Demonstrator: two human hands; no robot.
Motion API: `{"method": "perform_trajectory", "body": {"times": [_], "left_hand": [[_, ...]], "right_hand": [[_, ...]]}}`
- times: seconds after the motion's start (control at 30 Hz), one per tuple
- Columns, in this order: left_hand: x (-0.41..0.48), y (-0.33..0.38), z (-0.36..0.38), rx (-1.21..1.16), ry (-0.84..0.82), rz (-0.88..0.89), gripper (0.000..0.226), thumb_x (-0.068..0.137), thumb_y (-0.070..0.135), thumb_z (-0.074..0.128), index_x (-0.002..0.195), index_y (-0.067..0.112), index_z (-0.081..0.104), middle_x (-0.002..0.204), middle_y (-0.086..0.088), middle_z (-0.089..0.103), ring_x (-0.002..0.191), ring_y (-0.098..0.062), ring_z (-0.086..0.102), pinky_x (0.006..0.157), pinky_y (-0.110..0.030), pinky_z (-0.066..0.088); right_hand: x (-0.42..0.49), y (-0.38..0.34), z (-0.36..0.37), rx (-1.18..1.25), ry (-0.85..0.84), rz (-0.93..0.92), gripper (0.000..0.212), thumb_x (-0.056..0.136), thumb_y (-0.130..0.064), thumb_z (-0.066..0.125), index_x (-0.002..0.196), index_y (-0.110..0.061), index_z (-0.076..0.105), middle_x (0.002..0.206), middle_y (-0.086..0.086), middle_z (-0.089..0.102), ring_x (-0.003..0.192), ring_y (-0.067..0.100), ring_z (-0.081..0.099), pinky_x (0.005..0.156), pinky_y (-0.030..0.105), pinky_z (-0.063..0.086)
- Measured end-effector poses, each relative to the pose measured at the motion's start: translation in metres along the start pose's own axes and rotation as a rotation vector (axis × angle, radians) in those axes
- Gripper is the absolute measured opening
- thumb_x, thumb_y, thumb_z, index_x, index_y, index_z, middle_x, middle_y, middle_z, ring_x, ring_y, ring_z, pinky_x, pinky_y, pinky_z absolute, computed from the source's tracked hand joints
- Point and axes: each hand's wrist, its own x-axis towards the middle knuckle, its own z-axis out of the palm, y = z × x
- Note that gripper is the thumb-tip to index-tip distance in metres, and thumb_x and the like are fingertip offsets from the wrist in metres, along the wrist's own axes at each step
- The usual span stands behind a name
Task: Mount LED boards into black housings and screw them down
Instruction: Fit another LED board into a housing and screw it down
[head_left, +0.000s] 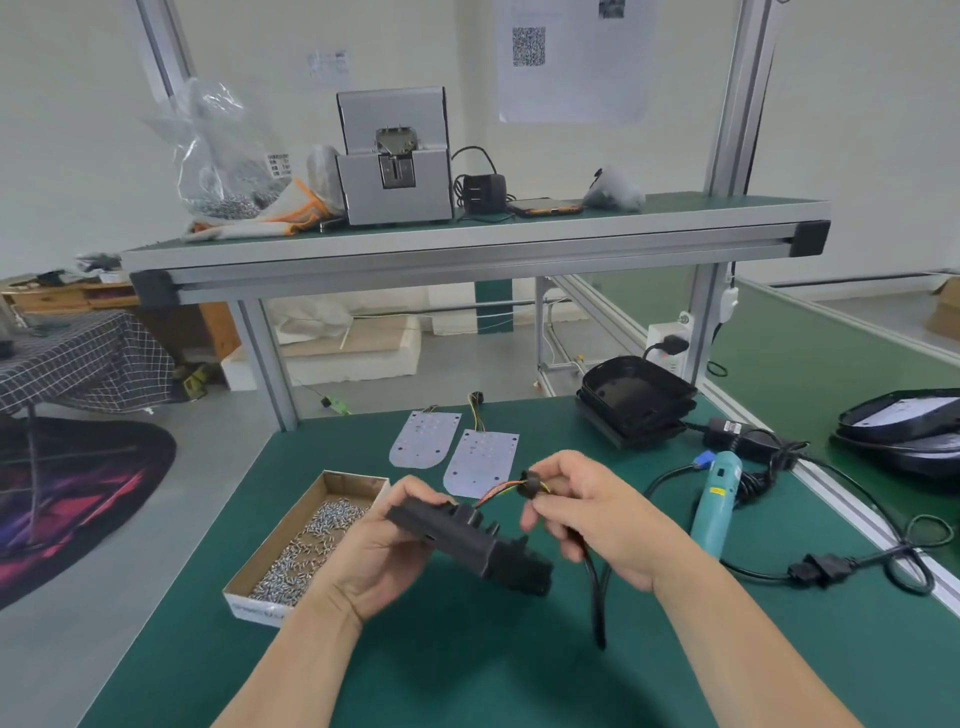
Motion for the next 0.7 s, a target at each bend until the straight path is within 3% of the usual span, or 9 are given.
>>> {"method": "perform_trajectory", "body": {"times": [0.07, 0.1, 0.23, 0.3, 0.4, 0.5, 0.57, 0.63, 0.7], "left_hand": [[-0.003, -0.004, -0.009, -0.048, 0.058, -0.032, 0.018, 0.071, -0.007, 0.075, 0.074, 0.01, 0.07, 0.098, -0.021, 0.067, 0.104, -0.038, 0.064, 0.1, -0.052, 0.044], [-0.003, -0.007, -0.015, -0.064, 0.094, -0.047, 0.019, 0.075, -0.009, 0.065, 0.073, 0.01, 0.07, 0.101, -0.022, 0.067, 0.107, -0.038, 0.062, 0.105, -0.054, 0.042], [-0.006, -0.01, -0.024, 0.064, 0.156, -0.1, 0.051, 0.072, -0.027, 0.044, 0.088, 0.007, 0.079, 0.116, -0.024, 0.07, 0.11, -0.034, 0.064, 0.102, -0.05, 0.049], [-0.008, -0.002, -0.025, 0.176, 0.203, -0.089, 0.069, 0.072, -0.035, 0.028, 0.105, 0.004, 0.075, 0.12, -0.02, 0.07, 0.118, -0.031, 0.063, 0.097, -0.041, 0.05], [-0.011, 0.016, -0.011, 0.533, 0.294, 0.068, 0.064, 0.084, -0.027, 0.035, 0.119, 0.015, 0.069, 0.116, -0.003, 0.074, 0.123, -0.02, 0.061, 0.11, -0.038, 0.041], [-0.017, 0.027, 0.027, 0.837, -0.063, 0.115, 0.051, 0.091, 0.007, 0.059, 0.135, 0.033, 0.056, 0.125, 0.009, 0.069, 0.114, -0.006, 0.062, 0.096, -0.024, 0.048], [-0.018, 0.021, 0.05, 1.061, -0.238, 0.104, 0.055, 0.088, 0.02, 0.058, 0.139, 0.038, 0.048, 0.126, 0.014, 0.065, 0.107, -0.004, 0.061, 0.093, -0.022, 0.049], [-0.017, 0.015, 0.062, 1.185, -0.194, 0.173, 0.045, 0.095, 0.019, 0.052, 0.136, 0.037, 0.049, 0.117, 0.016, 0.065, 0.1, -0.005, 0.058, 0.09, -0.021, 0.046], [-0.015, 0.013, 0.064, 1.238, -0.132, 0.169, 0.023, 0.102, 0.018, 0.048, 0.121, 0.025, 0.059, 0.102, 0.014, 0.065, 0.091, -0.008, 0.056, 0.082, -0.021, 0.045]], "right_hand": [[-0.003, -0.004, -0.003, -0.149, 0.039, -0.005, 0.002, 0.097, -0.012, 0.059, 0.096, -0.011, 0.058, 0.072, 0.0, 0.069, 0.054, 0.01, 0.041, 0.048, 0.021, 0.033], [-0.004, -0.006, -0.005, -0.249, 0.043, -0.032, 0.008, 0.097, -0.016, 0.06, 0.089, -0.014, 0.059, 0.069, -0.004, 0.068, 0.056, 0.009, 0.042, 0.05, 0.02, 0.033], [-0.003, -0.011, 0.004, -0.39, 0.054, -0.14, 0.019, 0.097, -0.021, 0.061, 0.078, -0.023, 0.061, 0.063, -0.016, 0.06, 0.056, 0.0, 0.045, 0.058, 0.014, 0.037], [0.001, -0.01, 0.011, -0.371, 0.118, -0.143, 0.018, 0.094, -0.021, 0.065, 0.077, -0.022, 0.062, 0.062, -0.015, 0.061, 0.054, 0.0, 0.046, 0.056, 0.016, 0.039], [0.004, -0.004, 0.023, -0.359, 0.134, -0.122, 0.018, 0.091, -0.021, 0.066, 0.075, -0.021, 0.061, 0.062, -0.008, 0.063, 0.051, 0.004, 0.042, 0.053, 0.02, 0.038], [0.007, -0.001, 0.036, -0.479, 0.185, -0.183, 0.017, 0.091, -0.026, 0.068, 0.075, -0.025, 0.062, 0.068, -0.01, 0.064, 0.06, 0.002, 0.051, 0.059, 0.015, 0.04], [0.01, -0.003, 0.042, -0.479, 0.178, -0.214, 0.011, 0.095, -0.024, 0.063, 0.084, -0.025, 0.062, 0.076, -0.011, 0.066, 0.069, 0.003, 0.057, 0.065, 0.018, 0.045], [0.011, -0.006, 0.043, -0.429, 0.15, -0.176, 0.012, 0.097, -0.022, 0.057, 0.088, -0.029, 0.058, 0.084, -0.012, 0.068, 0.076, 0.002, 0.06, 0.067, 0.02, 0.046], [0.012, -0.01, 0.042, -0.412, 0.166, -0.144, 0.015, 0.095, -0.023, 0.058, 0.083, -0.031, 0.055, 0.074, -0.015, 0.066, 0.068, -0.001, 0.057, 0.062, 0.016, 0.042]]}}
